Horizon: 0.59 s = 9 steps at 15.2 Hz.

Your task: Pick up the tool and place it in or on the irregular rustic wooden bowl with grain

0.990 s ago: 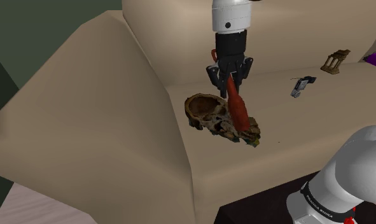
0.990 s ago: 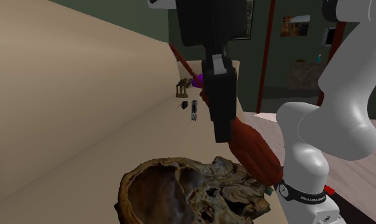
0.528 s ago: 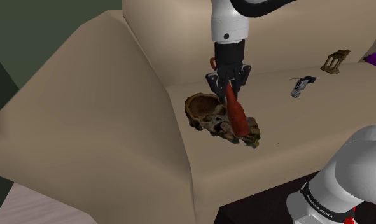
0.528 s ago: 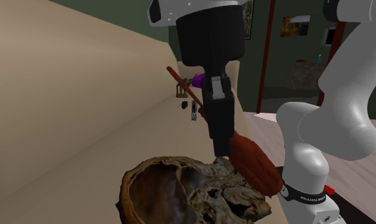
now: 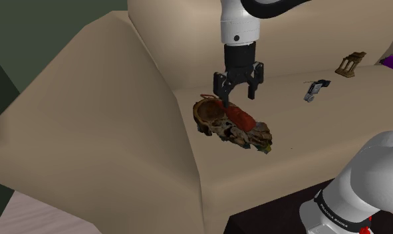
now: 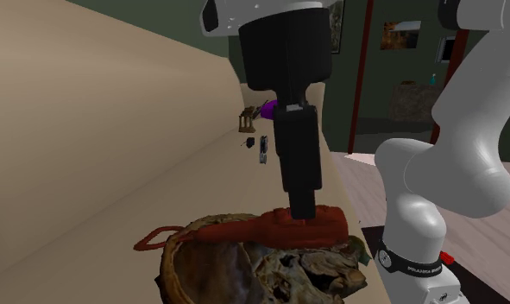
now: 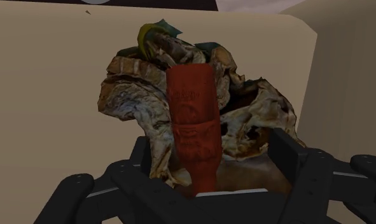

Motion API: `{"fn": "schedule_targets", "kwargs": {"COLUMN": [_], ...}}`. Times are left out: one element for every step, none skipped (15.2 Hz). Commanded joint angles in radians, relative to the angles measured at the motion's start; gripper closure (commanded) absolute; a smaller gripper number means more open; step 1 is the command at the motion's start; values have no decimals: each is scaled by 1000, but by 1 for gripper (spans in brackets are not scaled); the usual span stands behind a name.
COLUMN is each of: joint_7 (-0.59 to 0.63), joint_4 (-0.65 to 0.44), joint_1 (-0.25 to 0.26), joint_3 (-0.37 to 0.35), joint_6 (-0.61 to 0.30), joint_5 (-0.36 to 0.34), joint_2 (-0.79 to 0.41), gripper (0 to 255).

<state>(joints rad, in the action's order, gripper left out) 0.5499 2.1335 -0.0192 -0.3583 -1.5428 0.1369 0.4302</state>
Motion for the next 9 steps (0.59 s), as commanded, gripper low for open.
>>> {"fn": "schedule_targets", "kwargs": {"joint_7": [0, 0, 3, 6, 9, 12, 12, 12, 12], "joint_4": [0, 0, -42, -85, -129, -165, -165, -165, -165], "joint_1": [0, 0, -2, -5, -7, -9, -9, -9, -9], "joint_3": [0, 0, 1, 2, 2, 2, 2, 2, 2], "joint_6": [0, 0, 31, 63, 94, 119, 119, 119, 119], "joint_5": [0, 0, -4, -8, -12, -15, -15, -15, -15], "joint_2": [0, 0, -10, -22, -35, -47, -47, -46, -47], "gripper": [0, 0, 0, 0, 0, 0, 0, 0, 0]}}
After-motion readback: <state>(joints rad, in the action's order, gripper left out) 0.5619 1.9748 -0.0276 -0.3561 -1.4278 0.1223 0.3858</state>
